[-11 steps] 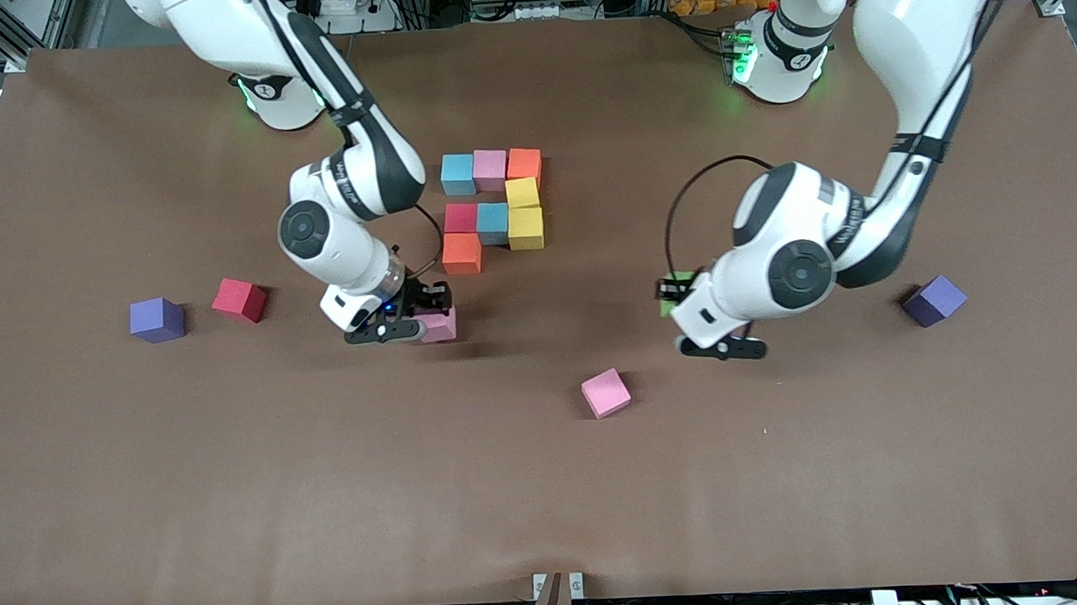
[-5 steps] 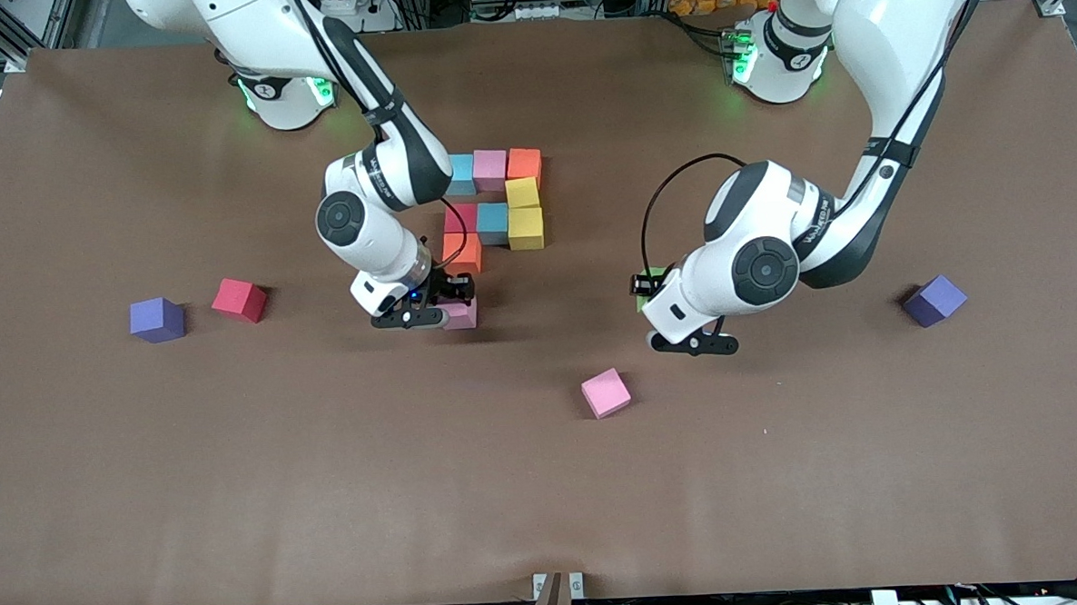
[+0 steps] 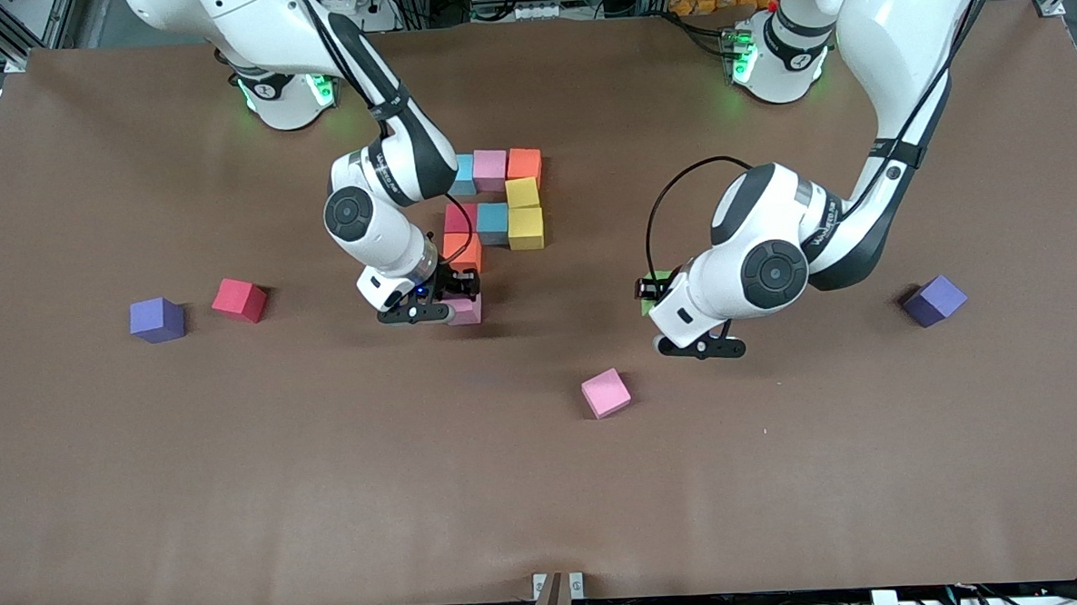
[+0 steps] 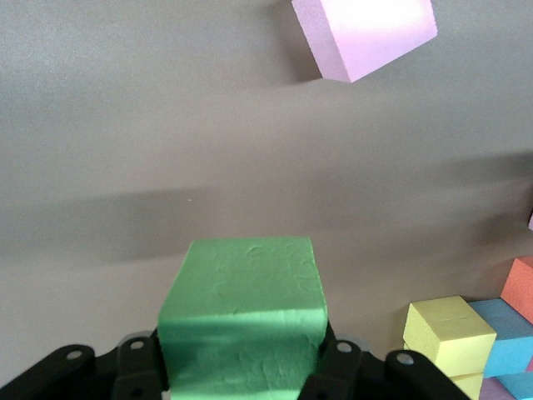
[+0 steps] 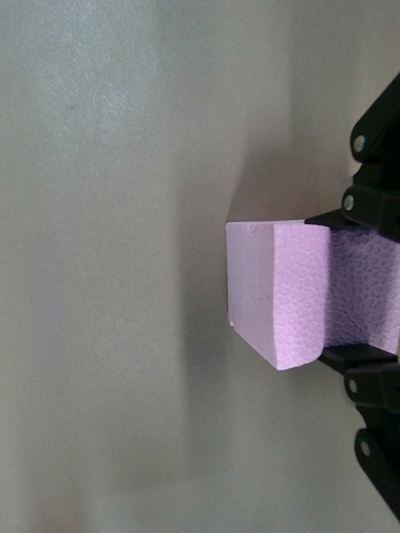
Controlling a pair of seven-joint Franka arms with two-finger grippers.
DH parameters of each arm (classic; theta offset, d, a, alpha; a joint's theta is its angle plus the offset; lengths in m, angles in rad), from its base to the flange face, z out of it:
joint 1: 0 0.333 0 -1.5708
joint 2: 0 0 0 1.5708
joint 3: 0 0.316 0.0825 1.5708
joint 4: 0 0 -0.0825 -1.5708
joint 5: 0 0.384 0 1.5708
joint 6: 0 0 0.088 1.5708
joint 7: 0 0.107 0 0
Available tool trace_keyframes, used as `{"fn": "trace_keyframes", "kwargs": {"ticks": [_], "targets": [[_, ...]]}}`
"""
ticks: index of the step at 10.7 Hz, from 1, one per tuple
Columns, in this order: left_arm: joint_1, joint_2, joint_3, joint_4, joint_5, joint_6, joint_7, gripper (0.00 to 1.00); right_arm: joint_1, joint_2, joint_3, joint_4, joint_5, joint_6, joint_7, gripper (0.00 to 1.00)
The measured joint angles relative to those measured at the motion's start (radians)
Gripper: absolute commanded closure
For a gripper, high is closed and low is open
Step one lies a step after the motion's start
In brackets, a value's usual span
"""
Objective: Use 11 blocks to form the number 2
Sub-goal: 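Carry the pink cube to the column below the orange cube with the right gripper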
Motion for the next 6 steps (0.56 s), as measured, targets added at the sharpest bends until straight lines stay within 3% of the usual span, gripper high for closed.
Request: {"fn": "trace_keyframes", "kwargs": {"ticks": [6], "targets": [[0.002, 0.001, 0.003, 0.001, -0.023, 0.0, -0.016, 1.0, 0.0, -0.012, -0.002, -0.004, 0.0, -0.08, 0.0, 0.87]]}}
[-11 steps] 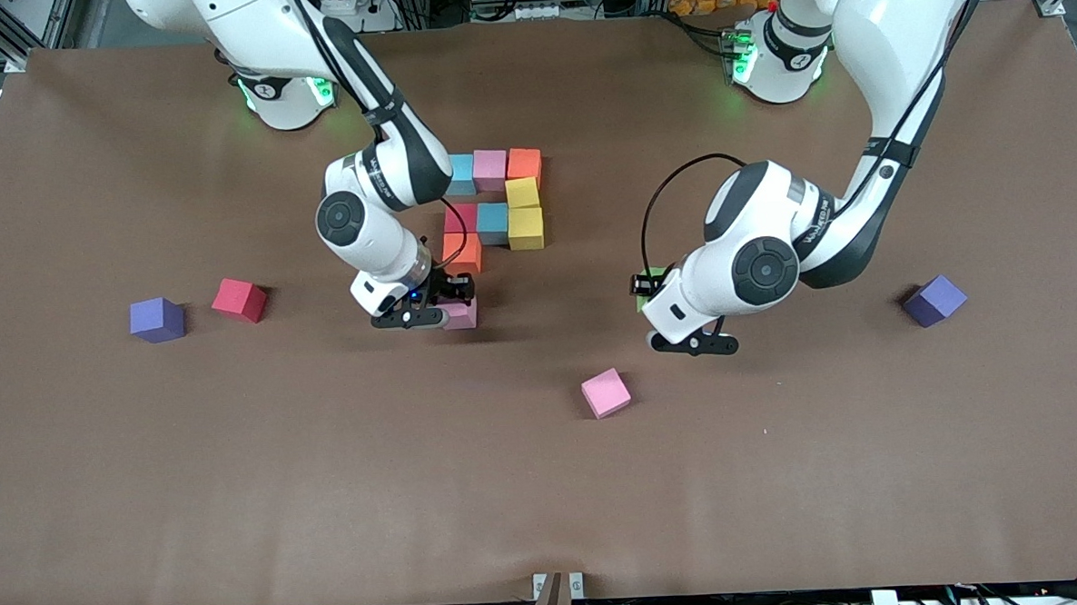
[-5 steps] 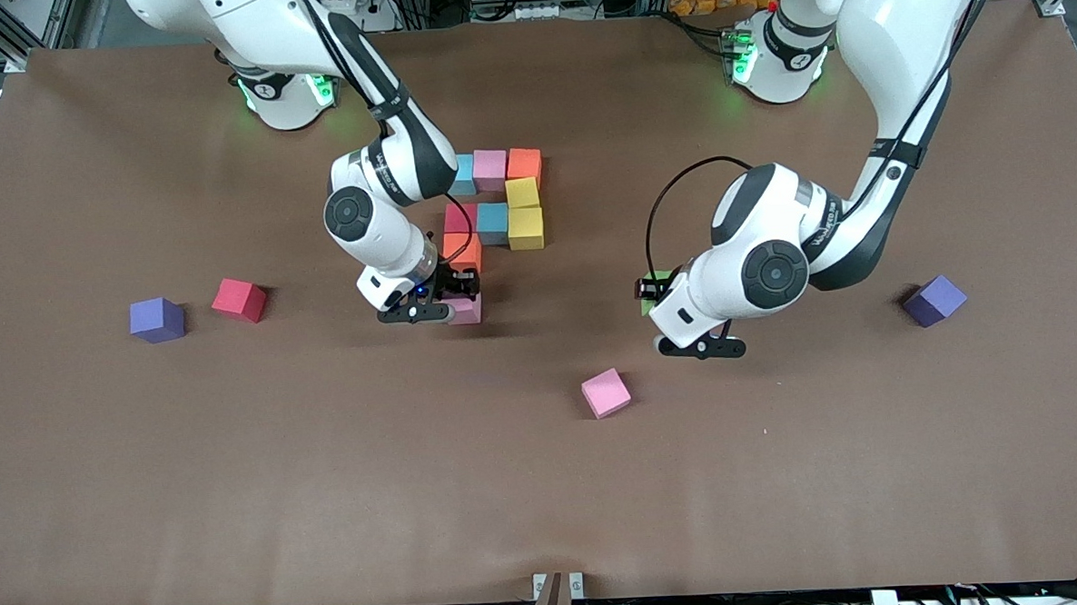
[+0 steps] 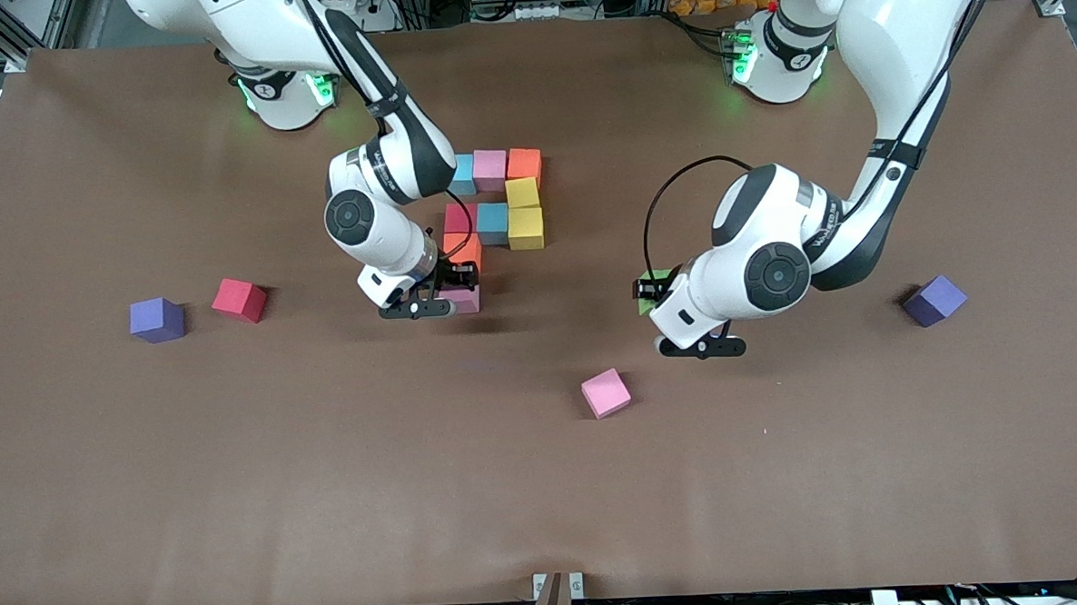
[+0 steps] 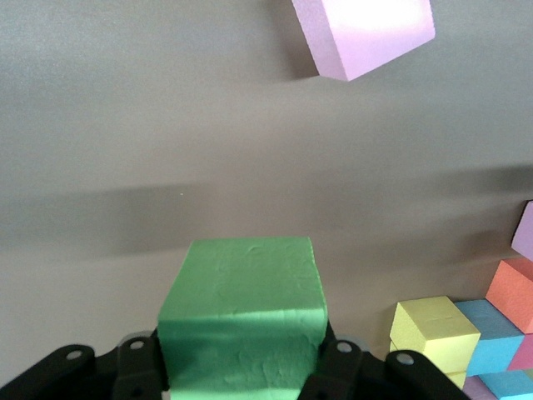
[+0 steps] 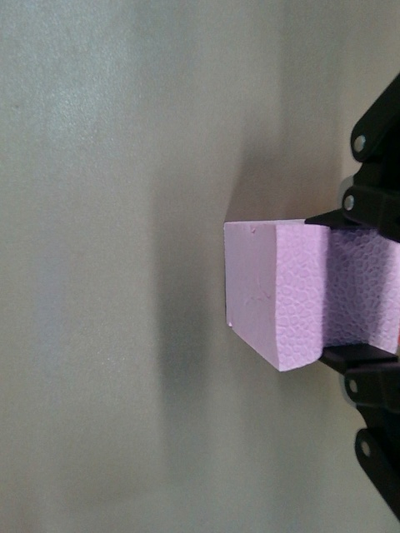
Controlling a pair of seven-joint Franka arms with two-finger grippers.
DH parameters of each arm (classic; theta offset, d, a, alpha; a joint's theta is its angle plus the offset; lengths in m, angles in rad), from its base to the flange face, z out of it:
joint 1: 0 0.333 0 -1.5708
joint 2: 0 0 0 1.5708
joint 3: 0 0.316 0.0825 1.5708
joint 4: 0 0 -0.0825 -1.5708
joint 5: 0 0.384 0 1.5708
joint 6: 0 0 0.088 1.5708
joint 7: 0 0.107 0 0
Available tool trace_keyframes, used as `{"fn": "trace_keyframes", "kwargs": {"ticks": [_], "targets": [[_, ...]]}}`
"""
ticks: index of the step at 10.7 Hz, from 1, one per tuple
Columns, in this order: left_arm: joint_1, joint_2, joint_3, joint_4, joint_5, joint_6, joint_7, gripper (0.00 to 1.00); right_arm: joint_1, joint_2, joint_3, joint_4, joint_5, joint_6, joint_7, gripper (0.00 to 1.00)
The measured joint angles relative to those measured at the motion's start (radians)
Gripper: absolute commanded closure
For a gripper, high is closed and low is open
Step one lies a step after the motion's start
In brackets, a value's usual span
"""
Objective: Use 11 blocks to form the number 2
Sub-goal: 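Carry the pink cube to the column below the orange cube with the right gripper, then lower the pink cube below the orange cube and open the right gripper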
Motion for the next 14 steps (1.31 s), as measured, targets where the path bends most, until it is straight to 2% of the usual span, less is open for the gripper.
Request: {"fn": "trace_keyframes", "kwargs": {"ticks": [7, 10, 12, 14], "targets": [[0.119, -0.008, 0.003, 0.026, 0.0, -0.003, 0.009, 1.0, 0.0, -0.003, -0.001, -0.001, 0.0, -0.029, 0.029, 0.87], [0.125, -0.009, 0.001, 0.027, 0.0, -0.003, 0.0, 1.0, 0.001, -0.003, 0.0, -0.002, 0.0, -0.03, 0.037, 0.87], [0.12, -0.009, -0.003, 0.026, -0.006, -0.004, -0.068, 1.0, 0.001, -0.003, 0.0, -0.002, 0.0, -0.03, 0.049, 0.88], [0.093, -0.009, -0.012, 0.026, -0.016, -0.005, -0.258, 1.0, 0.001, -0.004, 0.0, -0.002, 0.0, -0.04, 0.054, 0.88]]}}
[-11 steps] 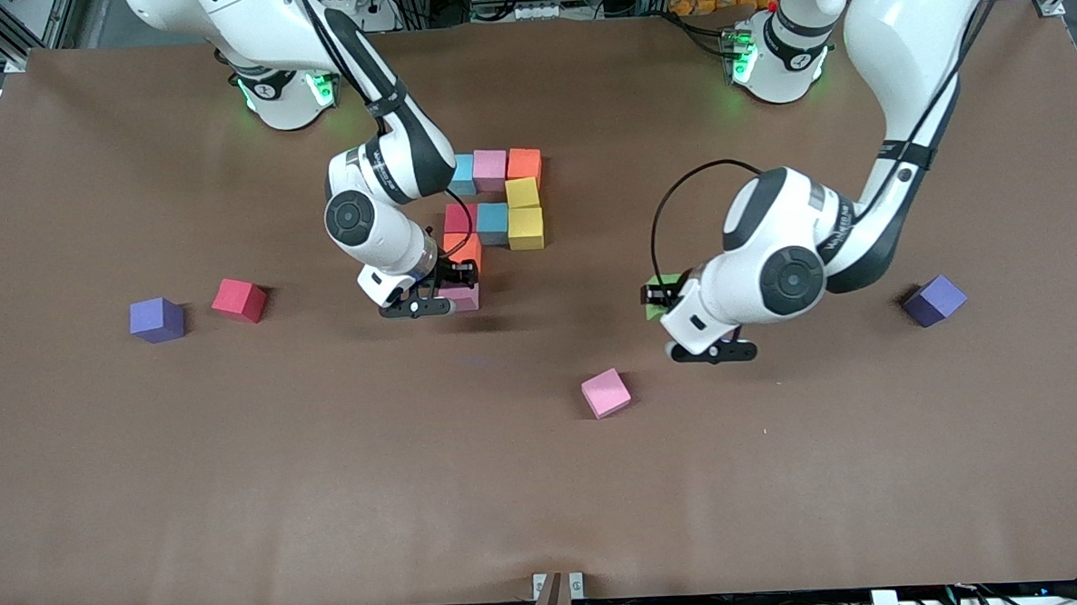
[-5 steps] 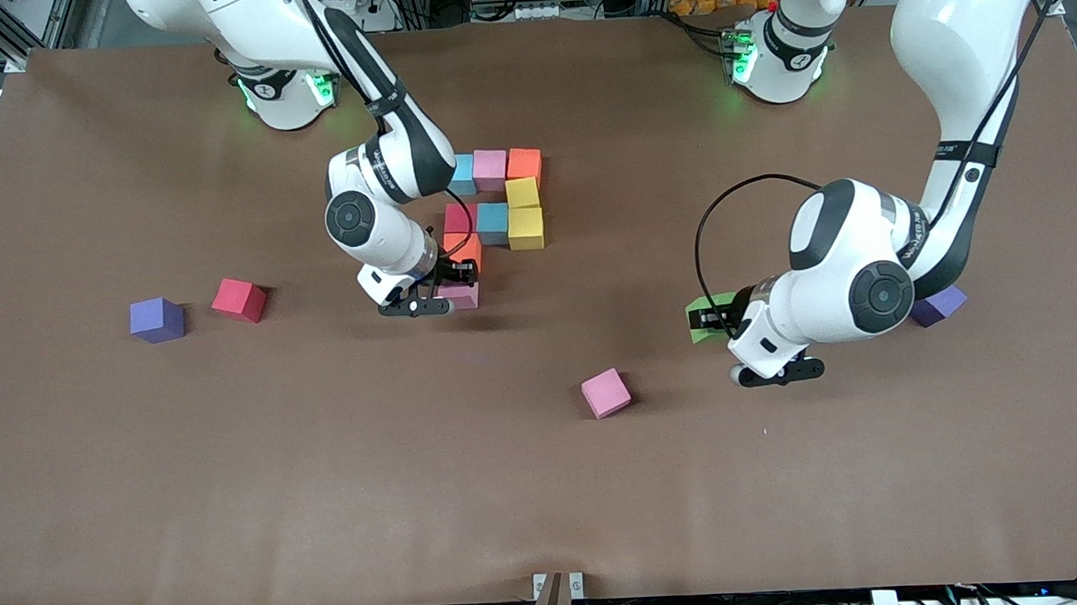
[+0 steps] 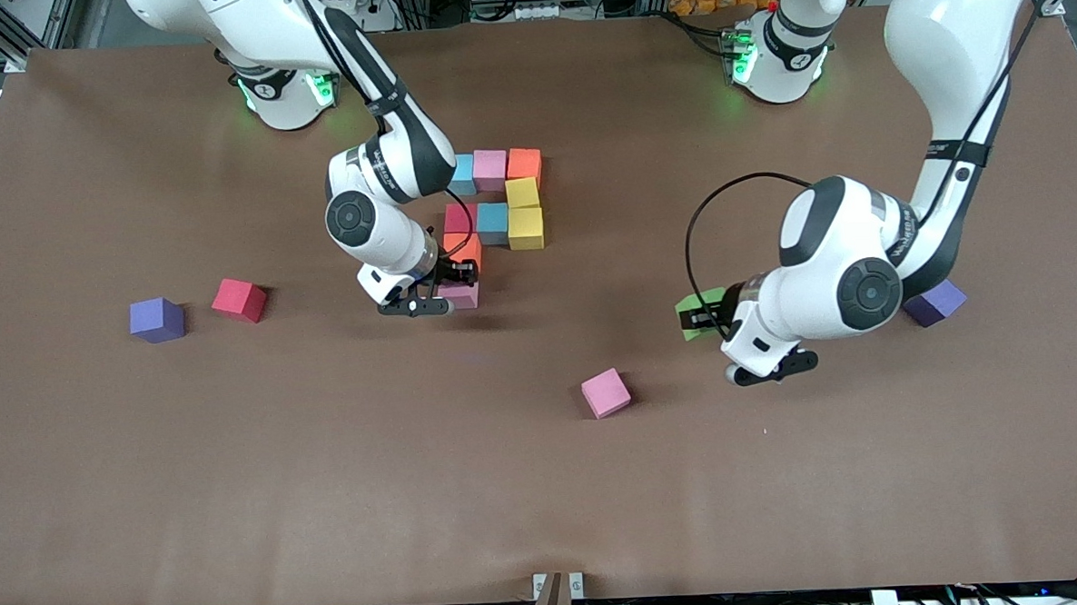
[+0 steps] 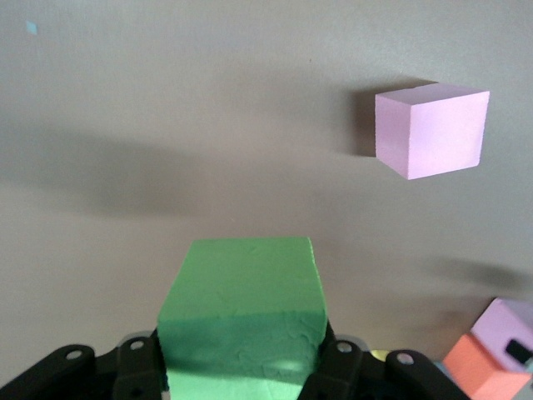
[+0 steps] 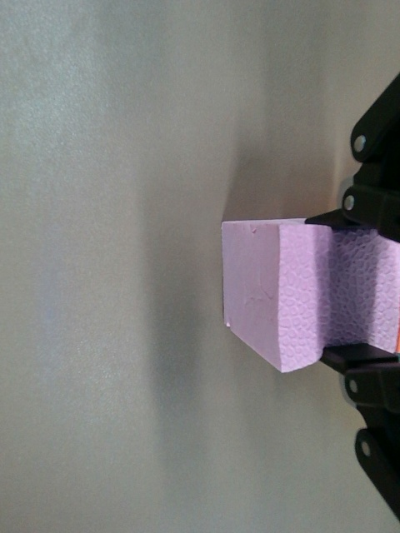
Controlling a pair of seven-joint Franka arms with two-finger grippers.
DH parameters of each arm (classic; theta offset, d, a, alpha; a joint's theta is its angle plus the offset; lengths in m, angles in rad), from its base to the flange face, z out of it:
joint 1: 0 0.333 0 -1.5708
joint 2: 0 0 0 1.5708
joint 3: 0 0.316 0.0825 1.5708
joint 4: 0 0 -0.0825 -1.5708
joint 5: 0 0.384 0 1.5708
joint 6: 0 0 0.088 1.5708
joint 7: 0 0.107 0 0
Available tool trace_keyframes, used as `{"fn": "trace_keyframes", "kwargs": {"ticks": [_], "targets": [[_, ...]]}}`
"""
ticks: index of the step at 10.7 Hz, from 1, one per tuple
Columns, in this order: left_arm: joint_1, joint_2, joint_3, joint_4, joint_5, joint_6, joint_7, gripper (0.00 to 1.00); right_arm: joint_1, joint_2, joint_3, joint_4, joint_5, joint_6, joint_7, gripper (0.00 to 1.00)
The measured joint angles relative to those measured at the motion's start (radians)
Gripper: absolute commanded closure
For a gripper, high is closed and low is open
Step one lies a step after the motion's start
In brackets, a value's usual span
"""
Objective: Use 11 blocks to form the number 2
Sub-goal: 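Lower the pink cube below the orange cube and open the right gripper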
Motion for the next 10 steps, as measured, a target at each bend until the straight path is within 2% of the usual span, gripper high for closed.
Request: {"fn": "trace_keyframes", "kwargs": {"ticks": [2, 4, 9, 10], "targets": [[-0.057, 0.0, -0.001, -0.001, 0.0, 0.001, -0.2, 1.0, 0.0, -0.002, 0.0, 0.0, 0.0, -0.02, 0.006, 0.88], [-0.093, 0.003, -0.001, -0.003, 0.0, 0.005, -0.302, 1.0, 0.003, -0.002, 0.0, 0.0, 0.0, -0.024, 0.018, 0.88], [-0.089, 0.008, 0.014, -0.003, 0.0, 0.012, -0.33, 1.0, 0.012, -0.003, -0.001, -0.002, -0.001, -0.027, 0.057, 0.88], [-0.088, 0.008, 0.015, -0.003, 0.0, 0.012, -0.33, 1.0, 0.015, -0.003, -0.001, -0.002, -0.001, -0.027, 0.063, 0.83]]}}
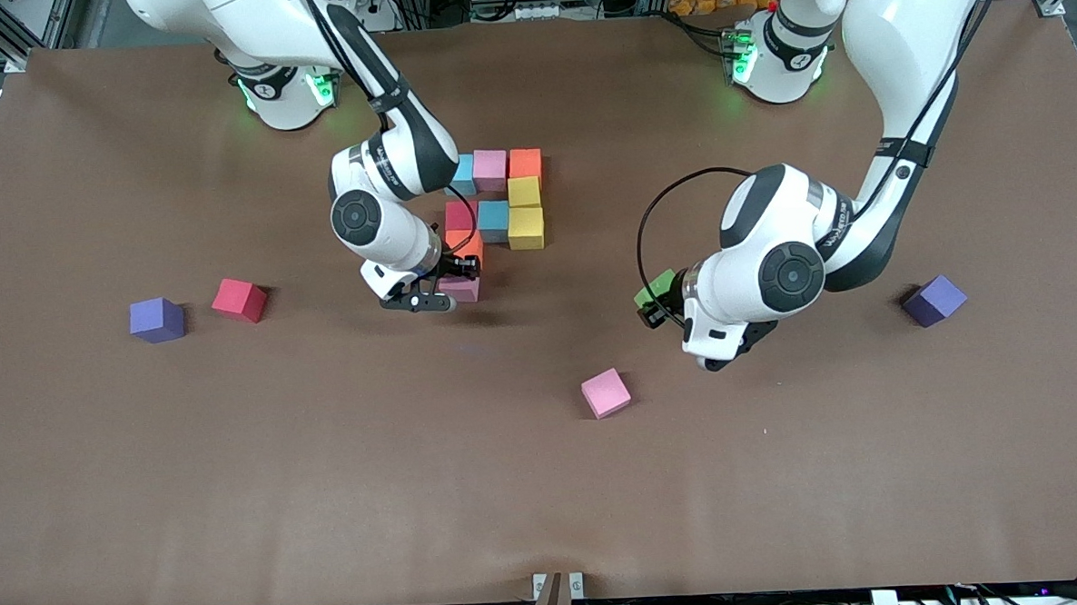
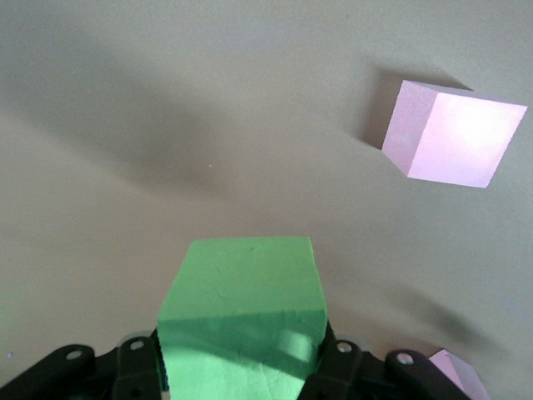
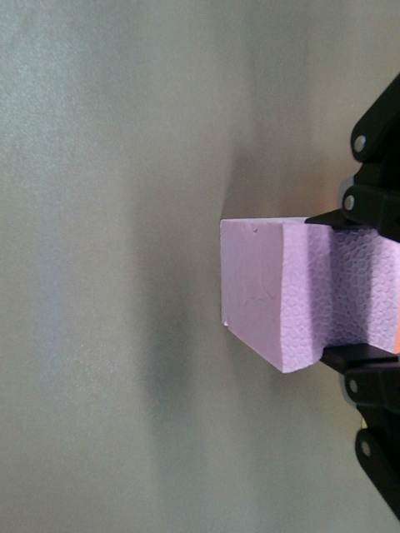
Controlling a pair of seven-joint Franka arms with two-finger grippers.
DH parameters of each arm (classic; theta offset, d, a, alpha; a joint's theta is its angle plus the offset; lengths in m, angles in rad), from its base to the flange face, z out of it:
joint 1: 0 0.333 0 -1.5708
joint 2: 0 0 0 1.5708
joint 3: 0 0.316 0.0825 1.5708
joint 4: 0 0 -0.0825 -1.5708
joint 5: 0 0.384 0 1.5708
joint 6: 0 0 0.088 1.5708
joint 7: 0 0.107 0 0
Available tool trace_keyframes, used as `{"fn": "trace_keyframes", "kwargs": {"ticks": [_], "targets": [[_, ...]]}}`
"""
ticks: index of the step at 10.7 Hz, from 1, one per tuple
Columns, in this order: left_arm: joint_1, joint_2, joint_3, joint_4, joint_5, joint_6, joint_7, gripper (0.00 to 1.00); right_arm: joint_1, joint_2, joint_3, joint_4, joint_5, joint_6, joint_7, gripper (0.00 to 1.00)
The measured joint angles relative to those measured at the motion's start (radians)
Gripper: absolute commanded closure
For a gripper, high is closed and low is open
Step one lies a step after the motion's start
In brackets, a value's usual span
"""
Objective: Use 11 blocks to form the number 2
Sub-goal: 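Lower the pink cube below the orange cube and open the right gripper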
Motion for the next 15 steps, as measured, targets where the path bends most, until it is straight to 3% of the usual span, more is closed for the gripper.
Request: {"fn": "trace_keyframes", "kwargs": {"ticks": [2, 3, 5, 10, 15], "targets": [[0.002, 0.0, 0.001, 0.0, 0.0, 0.001, 0.0, 1.0, 0.002, 0.0, -0.001, 0.0, 0.0, 0.0, 0.004, 0.56], [0.004, 0.0, 0.001, 0.0, 0.0, 0.001, 0.0, 1.0, 0.002, 0.0, -0.001, 0.0, 0.0, 0.0, 0.004, 0.28], [0.007, 0.0, 0.001, 0.0, 0.0, 0.002, 0.0, 1.0, 0.004, 0.001, 0.0, -0.003, 0.0, -0.008, 0.007, 0.02], [0.007, 0.0, 0.001, 0.0, 0.0, 0.002, 0.0, 1.0, 0.017, 0.017, 0.002, -0.021, 0.001, -0.012, 0.022, 0.0], [0.008, 0.0, 0.001, 0.0, 0.001, 0.002, 0.0, 1.0, 0.017, -0.006, -0.006, 0.028, 0.001, -0.083, 0.062, 0.0]]}}
